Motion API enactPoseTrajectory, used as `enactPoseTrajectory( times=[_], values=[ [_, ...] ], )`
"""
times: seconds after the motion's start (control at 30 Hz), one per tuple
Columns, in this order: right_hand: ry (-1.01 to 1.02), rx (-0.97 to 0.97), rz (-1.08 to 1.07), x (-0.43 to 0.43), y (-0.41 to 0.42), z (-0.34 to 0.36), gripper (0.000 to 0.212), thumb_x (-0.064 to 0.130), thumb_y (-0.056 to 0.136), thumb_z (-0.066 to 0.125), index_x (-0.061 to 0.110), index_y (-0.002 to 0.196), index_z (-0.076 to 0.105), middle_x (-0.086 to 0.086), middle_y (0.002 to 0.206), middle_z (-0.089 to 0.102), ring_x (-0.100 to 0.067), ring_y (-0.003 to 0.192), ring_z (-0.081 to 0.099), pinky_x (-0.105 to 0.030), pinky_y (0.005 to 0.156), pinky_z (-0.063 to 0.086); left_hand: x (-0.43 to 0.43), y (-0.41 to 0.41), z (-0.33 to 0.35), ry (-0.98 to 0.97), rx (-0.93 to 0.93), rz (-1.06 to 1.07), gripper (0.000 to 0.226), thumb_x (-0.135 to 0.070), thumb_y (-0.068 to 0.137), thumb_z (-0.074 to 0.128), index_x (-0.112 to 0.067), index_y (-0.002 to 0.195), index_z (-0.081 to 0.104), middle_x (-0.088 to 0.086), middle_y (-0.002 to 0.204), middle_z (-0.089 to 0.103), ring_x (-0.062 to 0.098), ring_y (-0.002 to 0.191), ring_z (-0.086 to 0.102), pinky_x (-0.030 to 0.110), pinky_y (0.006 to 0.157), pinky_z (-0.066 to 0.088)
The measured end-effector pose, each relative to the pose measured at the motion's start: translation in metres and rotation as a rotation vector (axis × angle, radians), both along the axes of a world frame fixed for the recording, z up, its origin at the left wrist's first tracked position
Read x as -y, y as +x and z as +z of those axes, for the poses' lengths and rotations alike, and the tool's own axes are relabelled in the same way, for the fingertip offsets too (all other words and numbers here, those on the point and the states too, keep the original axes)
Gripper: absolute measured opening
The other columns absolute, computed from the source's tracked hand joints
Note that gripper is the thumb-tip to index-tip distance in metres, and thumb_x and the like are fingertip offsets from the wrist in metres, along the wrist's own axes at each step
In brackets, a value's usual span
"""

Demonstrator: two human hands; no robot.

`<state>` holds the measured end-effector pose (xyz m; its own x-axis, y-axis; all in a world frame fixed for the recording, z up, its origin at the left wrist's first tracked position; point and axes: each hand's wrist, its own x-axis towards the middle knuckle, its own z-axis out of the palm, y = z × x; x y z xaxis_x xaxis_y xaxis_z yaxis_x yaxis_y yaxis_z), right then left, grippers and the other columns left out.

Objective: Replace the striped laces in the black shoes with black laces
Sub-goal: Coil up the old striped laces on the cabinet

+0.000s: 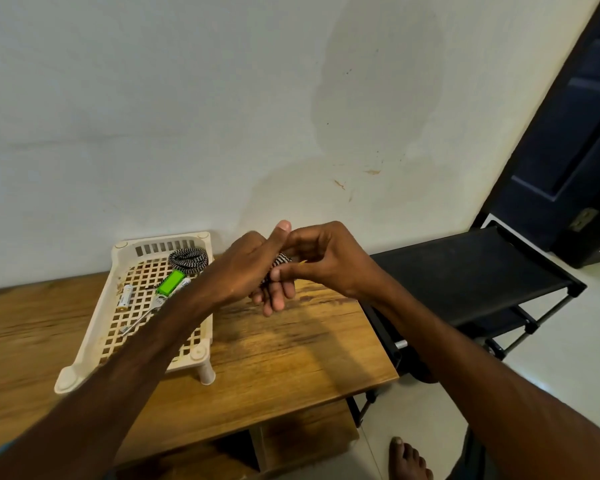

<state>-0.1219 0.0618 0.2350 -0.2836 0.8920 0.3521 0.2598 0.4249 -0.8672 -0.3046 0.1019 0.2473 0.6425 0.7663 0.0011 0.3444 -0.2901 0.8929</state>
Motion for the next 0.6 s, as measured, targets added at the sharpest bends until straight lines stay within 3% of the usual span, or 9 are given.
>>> enactPoseTrajectory(
  times=[0.23, 0.37, 0.47, 0.6],
  values=[
    [0.067, -0.227, -0.173, -0.002, -0.026, -0.011, 0.025, 0.004, 0.090, 0.076, -0.003, 0.113, 0.076, -0.015, 0.096, 0.079, -0.031, 0.082, 0.078, -0.039, 0.072, 0.064, -0.001, 0.002, -0.001, 0.074, 0.167, 0.366, 0.074, -0.051, 0.105, 0.046, 0.006, 0.065, 0.070, 0.016, 0.053, 0.067, 0.027, 0.039, 0.061, 0.021, 0.039, 0.042],
    [0.086, -0.265, -0.275, -0.002, -0.040, -0.016, 0.023, 0.008, 0.092, 0.074, -0.002, 0.113, 0.076, -0.015, 0.097, 0.079, -0.029, 0.086, 0.078, -0.053, 0.076, 0.063, 0.004, 0.007, -0.003, 0.189, 0.227, 0.600, 0.062, -0.046, 0.102, 0.057, -0.001, 0.060, 0.068, 0.007, 0.045, 0.063, 0.018, 0.032, 0.058, 0.016, 0.037, 0.041],
    [0.099, -0.299, -0.315, -0.004, -0.048, -0.017, 0.020, 0.007, 0.094, 0.072, -0.001, 0.112, 0.077, -0.014, 0.091, 0.079, -0.025, 0.082, 0.078, -0.045, 0.074, 0.064, 0.007, 0.013, -0.007, 0.297, 0.233, 0.698, 0.060, -0.041, 0.104, 0.055, -0.006, 0.057, 0.067, -0.002, 0.041, 0.060, 0.011, 0.030, 0.056, 0.008, 0.041, 0.041],
    [0.139, -0.240, -0.354, -0.009, -0.058, -0.023, 0.015, 0.007, 0.094, 0.072, 0.007, 0.107, 0.080, -0.003, 0.086, 0.080, -0.014, 0.077, 0.077, -0.023, 0.068, 0.059, 0.001, 0.007, -0.008, 0.256, 0.210, 0.754, 0.044, -0.038, 0.103, 0.056, -0.012, 0.068, 0.063, -0.006, 0.044, 0.062, 0.012, 0.030, 0.057, 0.010, 0.038, 0.041]
  ],
)
